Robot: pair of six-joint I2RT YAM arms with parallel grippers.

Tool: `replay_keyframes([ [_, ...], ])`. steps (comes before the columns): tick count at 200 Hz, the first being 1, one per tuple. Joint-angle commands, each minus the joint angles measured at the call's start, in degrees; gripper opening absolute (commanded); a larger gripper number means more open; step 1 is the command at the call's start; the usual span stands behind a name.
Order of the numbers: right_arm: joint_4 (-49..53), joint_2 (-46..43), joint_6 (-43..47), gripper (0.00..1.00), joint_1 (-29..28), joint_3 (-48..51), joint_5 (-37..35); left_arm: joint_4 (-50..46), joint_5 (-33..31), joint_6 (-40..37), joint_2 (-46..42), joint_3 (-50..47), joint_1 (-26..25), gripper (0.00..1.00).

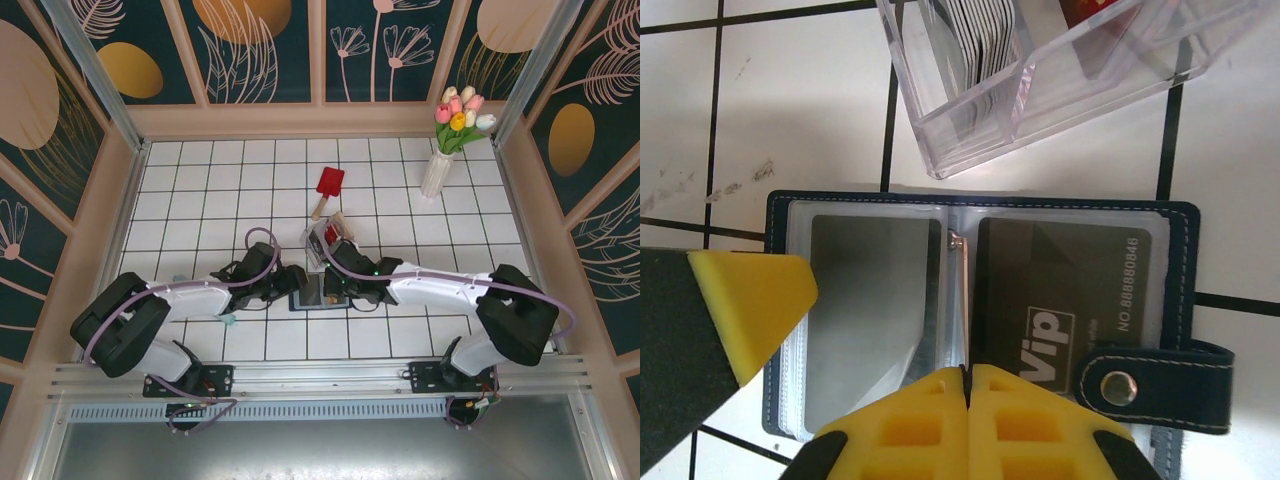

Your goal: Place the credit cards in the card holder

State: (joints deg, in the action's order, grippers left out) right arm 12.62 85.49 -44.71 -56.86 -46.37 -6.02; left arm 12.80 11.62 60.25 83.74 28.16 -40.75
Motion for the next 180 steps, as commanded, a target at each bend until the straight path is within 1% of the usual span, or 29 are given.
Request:
replay_keyframes([
  [1,-1.52,1.74,-1.82,0.05,-0.53,-1.53,-0.16,1.59,2.39,0.95,1.18,-0.21,-0.77,0.56],
  [26,-2.41,2.61,-1.7,0.11,-0.54,-1.54,1.57,3.25,3.7,1.25,1.43,-0.12,-0.75,0.51],
  [48,-3.39,2.35,-1.62,0.15,-0.53,-1.01,3.01,3.51,3.85,1.41,0.69,-0.34,-0.74,0.44],
  [63,-2.57,2.21,-1.87,0.16,-0.6,-0.98,2.49,3.38,3.34,1.38,-0.05,-0.6,-0.78,0.4],
  [75,-1.67,2.06,-1.87,0.12,-0.53,-1.01,1.52,3.4,3.1,1.36,-0.32,-0.81,-0.85,0.35],
  [99,0.85,1.98,-1.64,0.1,-0.44,-1.6,-0.75,3.53,3.31,1.28,0.11,-0.74,-0.77,0.3],
  [122,2.63,2.31,-1.14,0.1,-0.45,-2.19,-1.67,3.4,3.0,1.41,0.1,-0.92,-0.75,0.26],
  [147,2.79,2.9,-0.73,0.1,-0.2,-2.31,-0.83,3.41,2.86,1.12,0.02,-0.83,-0.82,0.2],
  [180,5.5,3.48,0.06,0.09,-0.08,-3.74,-2.65,3.65,2.73,0.88,-0.17,-0.83,-0.82,0.12],
])
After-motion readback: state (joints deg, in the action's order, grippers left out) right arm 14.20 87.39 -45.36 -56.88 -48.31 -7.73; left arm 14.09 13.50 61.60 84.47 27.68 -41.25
